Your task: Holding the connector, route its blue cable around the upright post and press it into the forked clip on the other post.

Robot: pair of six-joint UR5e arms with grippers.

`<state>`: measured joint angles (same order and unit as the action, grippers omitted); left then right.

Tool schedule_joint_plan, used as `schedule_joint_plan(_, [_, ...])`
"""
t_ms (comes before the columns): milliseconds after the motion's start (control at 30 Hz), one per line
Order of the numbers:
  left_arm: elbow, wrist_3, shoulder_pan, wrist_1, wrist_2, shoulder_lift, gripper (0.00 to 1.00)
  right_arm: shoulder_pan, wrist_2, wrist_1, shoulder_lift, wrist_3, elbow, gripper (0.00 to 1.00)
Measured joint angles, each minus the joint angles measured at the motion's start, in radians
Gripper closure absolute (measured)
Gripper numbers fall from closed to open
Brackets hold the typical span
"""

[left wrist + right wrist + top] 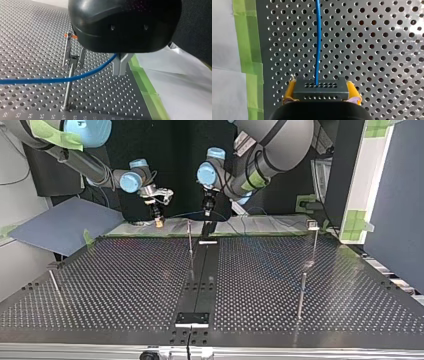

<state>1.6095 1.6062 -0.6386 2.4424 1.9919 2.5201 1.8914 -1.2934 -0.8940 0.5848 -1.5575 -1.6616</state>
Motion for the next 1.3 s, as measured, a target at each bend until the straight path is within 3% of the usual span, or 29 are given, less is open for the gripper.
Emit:
schedule_joint_plan(233, [-0.005, -0.005, 0.001, 0.001, 0.0, -0.001, 0.98, -0.002, 0.0, 0.016, 0.0, 0.011, 0.008, 1.0])
schedule_joint_plan(467, [-0.009, -0.016, -0.007, 0.015, 0.011, -0.003, 0.98, -0.013, -0.022, 0.042, 0.001, 0.059, 0.008, 1.0])
schedule_joint_plan(700, [-0.022, -0.021, -0.007, 0.026, 0.014, -0.009, 0.98, -0.023, -0.025, 0.049, 0.004, 0.084, 0.009, 1.0])
schedule_joint_plan(867, [-0.034, -0.022, -0.01, 0.027, 0.016, -0.011, 0.98, -0.023, -0.014, 0.055, 0.022, 0.092, 0.009, 1.0])
schedule_joint_plan(1300, [-0.039, -0.019, -0.015, 0.028, 0.021, -0.022, 0.98, -0.026, -0.009, 0.064, 0.045, 0.09, 0.008, 1.0])
